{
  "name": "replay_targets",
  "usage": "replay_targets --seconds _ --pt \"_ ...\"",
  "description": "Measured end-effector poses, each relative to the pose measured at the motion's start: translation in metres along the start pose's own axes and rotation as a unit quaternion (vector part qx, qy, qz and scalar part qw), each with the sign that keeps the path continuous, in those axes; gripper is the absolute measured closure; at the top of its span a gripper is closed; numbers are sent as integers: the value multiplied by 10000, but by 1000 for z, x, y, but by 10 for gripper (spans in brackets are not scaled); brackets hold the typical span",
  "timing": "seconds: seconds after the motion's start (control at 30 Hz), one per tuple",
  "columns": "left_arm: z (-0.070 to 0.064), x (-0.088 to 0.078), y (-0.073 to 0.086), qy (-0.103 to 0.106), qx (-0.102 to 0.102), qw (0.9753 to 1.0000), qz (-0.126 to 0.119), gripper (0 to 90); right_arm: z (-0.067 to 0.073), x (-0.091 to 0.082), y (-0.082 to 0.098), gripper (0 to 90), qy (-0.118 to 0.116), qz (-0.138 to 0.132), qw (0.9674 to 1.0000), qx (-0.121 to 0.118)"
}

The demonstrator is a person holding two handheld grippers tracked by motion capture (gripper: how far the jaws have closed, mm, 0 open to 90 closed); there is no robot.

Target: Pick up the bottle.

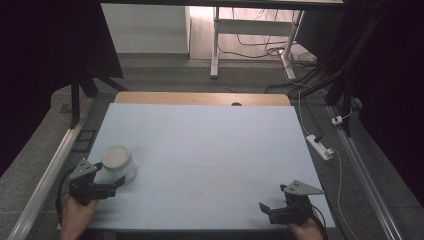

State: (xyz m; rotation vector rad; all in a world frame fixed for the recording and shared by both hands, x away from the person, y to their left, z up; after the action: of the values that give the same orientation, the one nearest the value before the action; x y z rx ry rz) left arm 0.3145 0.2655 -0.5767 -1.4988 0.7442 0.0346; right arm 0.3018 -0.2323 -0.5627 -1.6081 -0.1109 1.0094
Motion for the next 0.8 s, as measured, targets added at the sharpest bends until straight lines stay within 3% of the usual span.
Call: replay_targets --seconds 0.2,0.47,0.67,0.8 --pt "1 8 -6 149 150 9998 -54 0 0 0 0 0 -5 12 10000 7" --pt "5 22 -8 147 377 9991 -90 0 0 1 0 0 -5 29 10000 15" --pt "7 29 -9 209 326 9992 -118 0 0 1 1 0 -7 43 10000 9" --pt "7 32 -6 173 356 9992 16 0 0 1 1 0 -7 45 10000 2"
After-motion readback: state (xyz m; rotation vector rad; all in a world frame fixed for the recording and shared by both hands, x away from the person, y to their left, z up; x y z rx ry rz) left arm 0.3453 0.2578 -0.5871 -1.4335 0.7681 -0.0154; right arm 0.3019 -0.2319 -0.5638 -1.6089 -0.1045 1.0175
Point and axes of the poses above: each handheld gripper's, and its own axes: x roughly forward along the jaws, y roughly out of its underside, z roughly to its left, the point moved 10 cm from there along x, roughly forward along the jaws, and after that the axes turned 7 degrees about -z, right-handed, at the moved point
